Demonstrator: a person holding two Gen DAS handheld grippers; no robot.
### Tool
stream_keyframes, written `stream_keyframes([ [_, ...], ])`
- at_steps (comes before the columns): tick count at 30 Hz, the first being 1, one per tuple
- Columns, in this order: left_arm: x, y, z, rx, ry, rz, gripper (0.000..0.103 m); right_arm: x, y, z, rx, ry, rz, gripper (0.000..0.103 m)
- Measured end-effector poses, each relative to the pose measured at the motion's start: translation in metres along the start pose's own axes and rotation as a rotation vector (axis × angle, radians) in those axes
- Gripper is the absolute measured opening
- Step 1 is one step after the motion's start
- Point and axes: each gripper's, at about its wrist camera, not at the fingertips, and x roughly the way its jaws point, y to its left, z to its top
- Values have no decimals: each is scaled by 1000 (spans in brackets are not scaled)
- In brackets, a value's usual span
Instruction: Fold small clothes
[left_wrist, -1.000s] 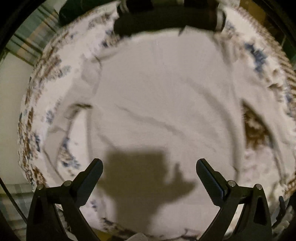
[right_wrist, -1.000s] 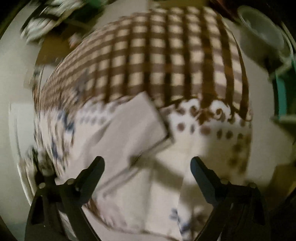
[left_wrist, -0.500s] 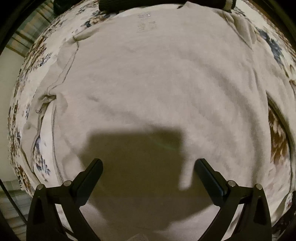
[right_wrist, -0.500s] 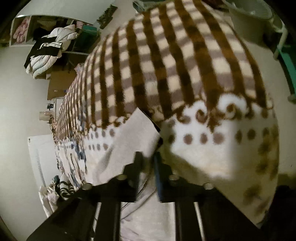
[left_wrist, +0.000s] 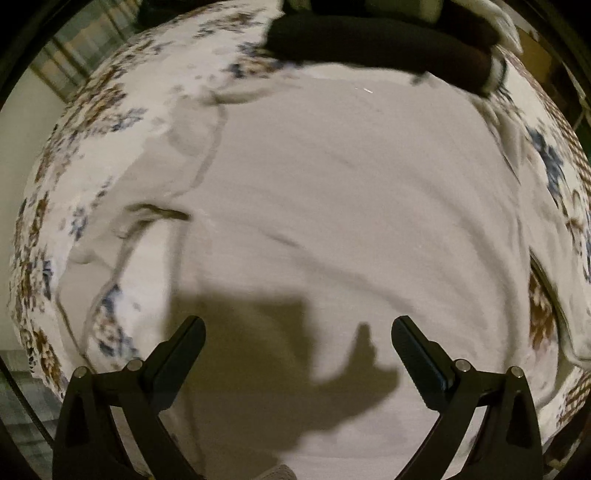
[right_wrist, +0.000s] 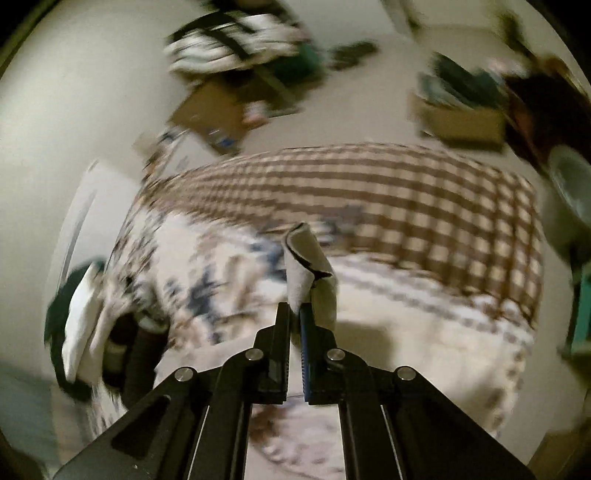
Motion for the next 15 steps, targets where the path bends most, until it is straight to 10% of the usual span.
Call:
stream_keyframes([
  [5, 4, 50, 1, -104, 2, 7, 103, 24, 135, -45, -261, 66, 121, 5],
  [15, 26, 170, -18, -324, 44, 100, 103, 138, 313, -283, -770, 370, 213, 5],
])
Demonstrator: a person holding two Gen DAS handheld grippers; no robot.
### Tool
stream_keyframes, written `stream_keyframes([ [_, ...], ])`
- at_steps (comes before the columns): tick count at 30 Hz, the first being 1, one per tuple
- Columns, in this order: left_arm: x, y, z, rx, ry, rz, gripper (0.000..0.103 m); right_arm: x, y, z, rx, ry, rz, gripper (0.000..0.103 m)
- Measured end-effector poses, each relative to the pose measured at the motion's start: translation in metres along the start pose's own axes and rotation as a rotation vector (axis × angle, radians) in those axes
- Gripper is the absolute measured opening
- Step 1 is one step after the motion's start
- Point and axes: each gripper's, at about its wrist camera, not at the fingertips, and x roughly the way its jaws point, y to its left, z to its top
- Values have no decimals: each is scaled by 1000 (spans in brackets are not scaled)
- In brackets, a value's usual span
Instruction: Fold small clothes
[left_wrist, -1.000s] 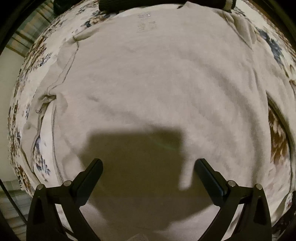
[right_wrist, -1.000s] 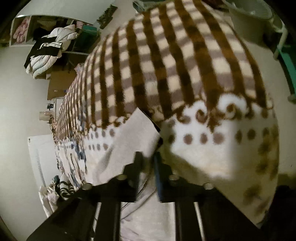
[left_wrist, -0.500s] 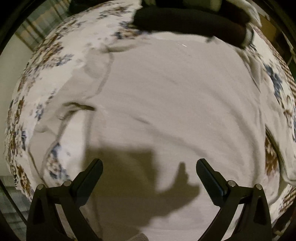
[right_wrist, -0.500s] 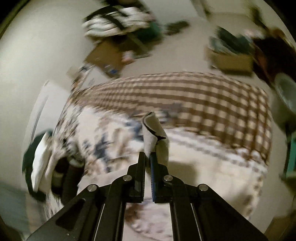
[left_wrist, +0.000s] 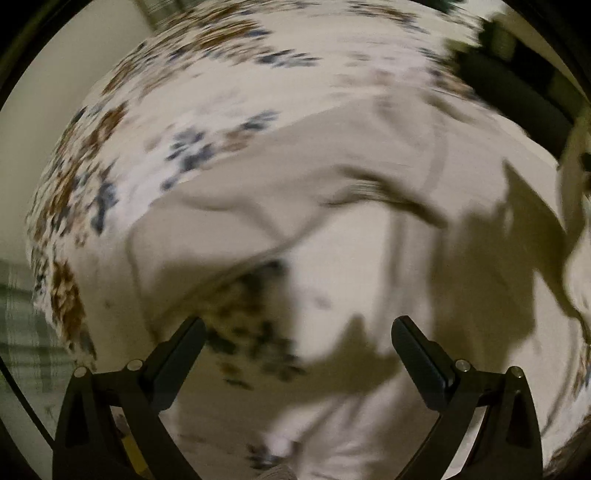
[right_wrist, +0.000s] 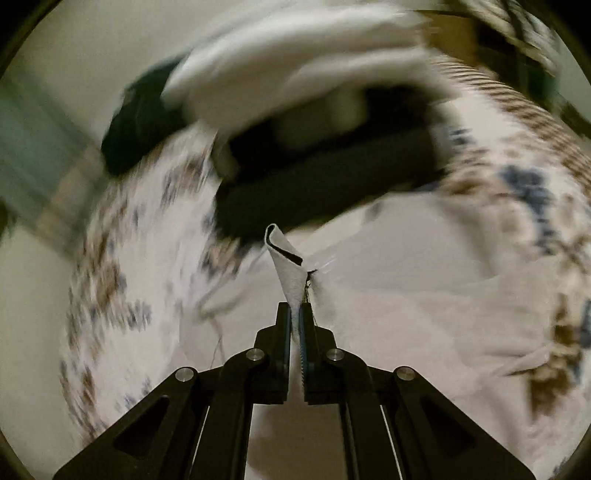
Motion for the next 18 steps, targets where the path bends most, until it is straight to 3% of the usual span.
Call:
stream_keyframes([
  [5, 12, 42, 3, -80, 13, 29, 103, 65, 53, -34, -146, 106, -20, 5],
  [10, 17, 63, 2, -130, 19, 35, 103, 91, 92, -55, -246, 144, -27, 5],
  [14, 15, 71, -1, -155, 18, 17, 103, 103, 93, -59, -251, 277, 23, 7],
  [15, 13, 75, -2, -164, 16, 9, 103, 102, 89, -59, -220, 319, 84, 14],
  [16, 11, 78, -5, -175, 13, 3, 103, 98, 83, -58, -188, 348, 123, 39],
  [18, 9, 89, -9, -204, 16, -12, 103, 78, 64, -52, -111, 346, 182, 76],
])
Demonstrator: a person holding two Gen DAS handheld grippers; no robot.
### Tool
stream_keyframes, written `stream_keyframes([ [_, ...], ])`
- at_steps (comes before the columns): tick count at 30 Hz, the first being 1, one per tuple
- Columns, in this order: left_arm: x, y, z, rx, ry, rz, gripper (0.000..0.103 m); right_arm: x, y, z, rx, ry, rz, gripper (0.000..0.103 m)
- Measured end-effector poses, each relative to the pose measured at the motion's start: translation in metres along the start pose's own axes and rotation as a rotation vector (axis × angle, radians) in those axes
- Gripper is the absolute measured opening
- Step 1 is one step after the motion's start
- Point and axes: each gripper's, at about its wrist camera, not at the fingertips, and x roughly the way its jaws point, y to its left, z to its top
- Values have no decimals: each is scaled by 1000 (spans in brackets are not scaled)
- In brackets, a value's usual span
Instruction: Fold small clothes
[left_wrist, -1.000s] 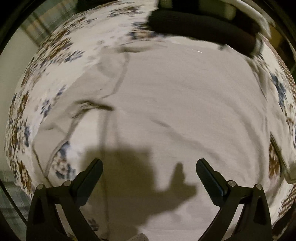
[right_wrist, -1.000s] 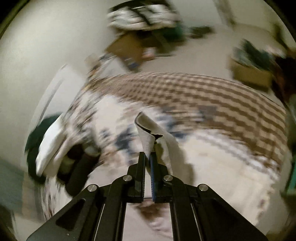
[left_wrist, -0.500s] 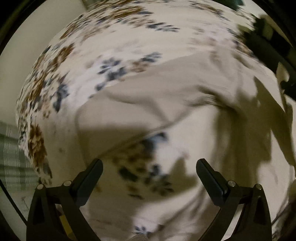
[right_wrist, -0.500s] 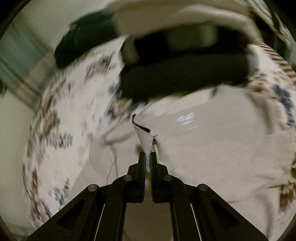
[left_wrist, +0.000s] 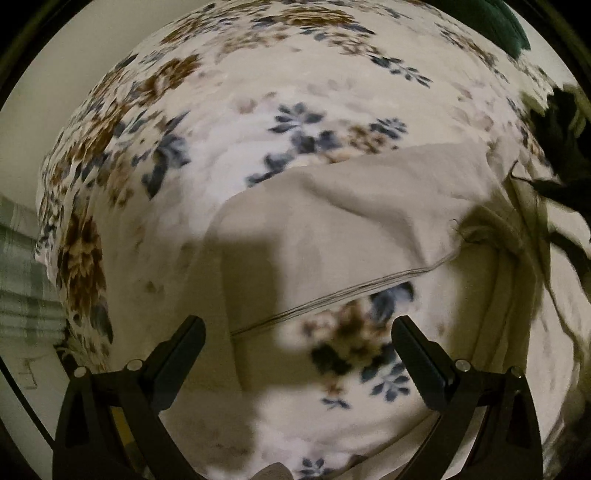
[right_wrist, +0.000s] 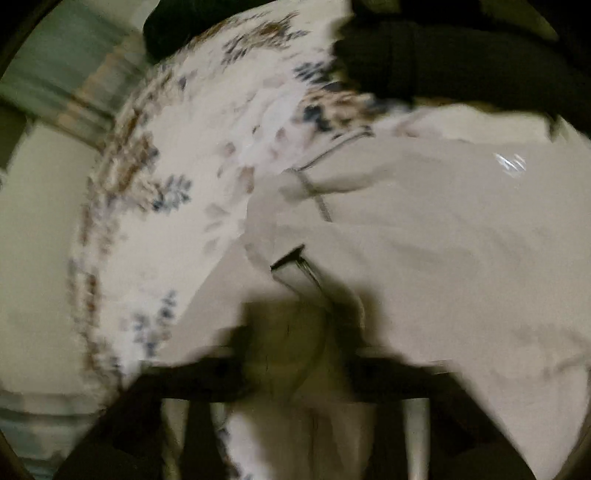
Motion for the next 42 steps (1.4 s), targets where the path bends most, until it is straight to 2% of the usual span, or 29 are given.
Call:
stream_keyframes([
  [2, 1, 15, -3, -53, 18, -18, 103, -28, -17, -7, 40, -42, 4, 78],
  [5, 9, 40, -8, -171, 63, -69, 103, -67, -46, -22, 61, -89, -93, 84],
  [9, 32, 79, -16, -421, 146, -201, 103, -100, -85, -42, 75, -109, -246, 84],
  [12, 48, 109, -27, -657, 163, -293, 103, -103, -113, -54, 114, -74, -301, 84],
  [15, 64, 126, -38, -833, 179, -344, 103, -102, -132, -63, 146, -47, -315, 84],
  [18, 75, 135, -47, -958, 212, -396, 103, -99, -136, -69, 158, -39, -305, 84],
  [19, 74, 138, -48, -970, 204, -402, 103, -99, -135, -70, 157, -37, -298, 84],
  [23, 69, 156, -38, -915, 178, -372, 103, -94, -119, -70, 127, -31, -272, 84],
  [25, 61, 186, -24, -925, 105, -324, 103, -93, -107, -67, 100, -36, -263, 84],
  [28, 38, 245, 2, -942, -46, -220, 103, -99, -97, -64, 58, -47, -255, 84],
  [30, 22, 265, 8, -896, -101, -178, 103, -104, -94, -64, 40, -51, -247, 84],
  [31, 16, 265, 7, -851, -99, -157, 103, -105, -94, -64, 32, -48, -243, 84],
  [34, 10, 233, -9, -689, -15, -148, 103, -106, -94, -69, 20, -33, -242, 84],
  [37, 23, 172, -31, -523, 102, -158, 103, -104, -94, -76, 4, -20, -251, 84],
  [39, 35, 138, -38, -440, 132, -126, 103, -101, -95, -79, -4, -9, -264, 84],
  [41, 44, 123, -36, -420, 132, -114, 103, -101, -96, -81, -2, -7, -261, 84],
  [42, 48, 118, -30, -399, 119, -75, 103, -102, -96, -81, -6, -9, -264, 84],
])
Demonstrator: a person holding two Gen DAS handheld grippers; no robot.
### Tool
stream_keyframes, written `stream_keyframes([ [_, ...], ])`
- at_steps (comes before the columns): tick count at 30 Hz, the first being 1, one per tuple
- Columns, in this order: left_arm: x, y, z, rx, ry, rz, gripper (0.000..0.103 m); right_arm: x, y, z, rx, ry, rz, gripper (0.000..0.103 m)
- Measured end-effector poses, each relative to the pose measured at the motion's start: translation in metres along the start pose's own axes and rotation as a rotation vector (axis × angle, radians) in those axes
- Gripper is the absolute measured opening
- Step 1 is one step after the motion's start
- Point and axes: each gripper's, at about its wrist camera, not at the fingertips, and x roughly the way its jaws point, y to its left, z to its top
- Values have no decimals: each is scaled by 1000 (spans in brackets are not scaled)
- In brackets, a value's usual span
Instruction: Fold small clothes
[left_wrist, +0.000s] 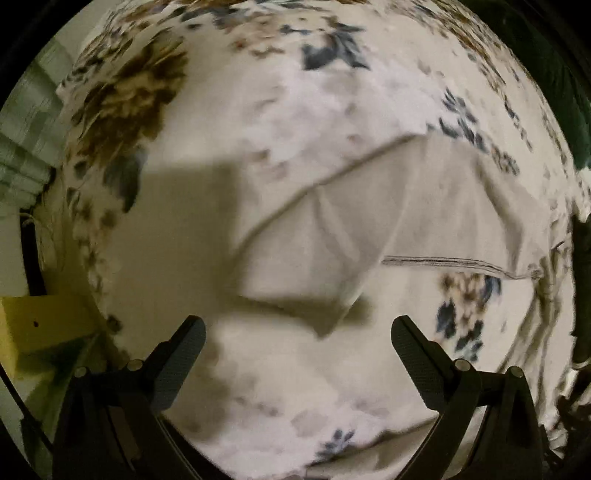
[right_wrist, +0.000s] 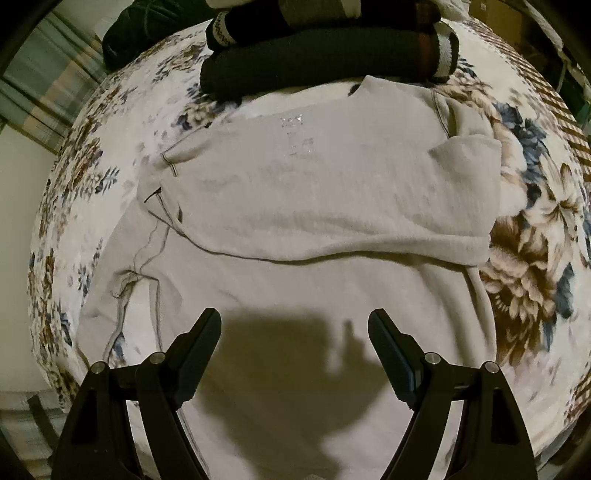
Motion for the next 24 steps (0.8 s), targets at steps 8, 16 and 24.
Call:
stream_keyframes([
  [8, -29, 74, 83, -132, -197, 187, 103, -3, -6, -2, -18, -9, 3, 84],
  [16, -22, 88, 33, -293, -91, -70, 103, -2, -9, -11, 2, 13, 21, 84],
  [24, 38, 94, 18, -778, -72, -321, 101, 1, -11, -7, -14, 6, -8, 84],
])
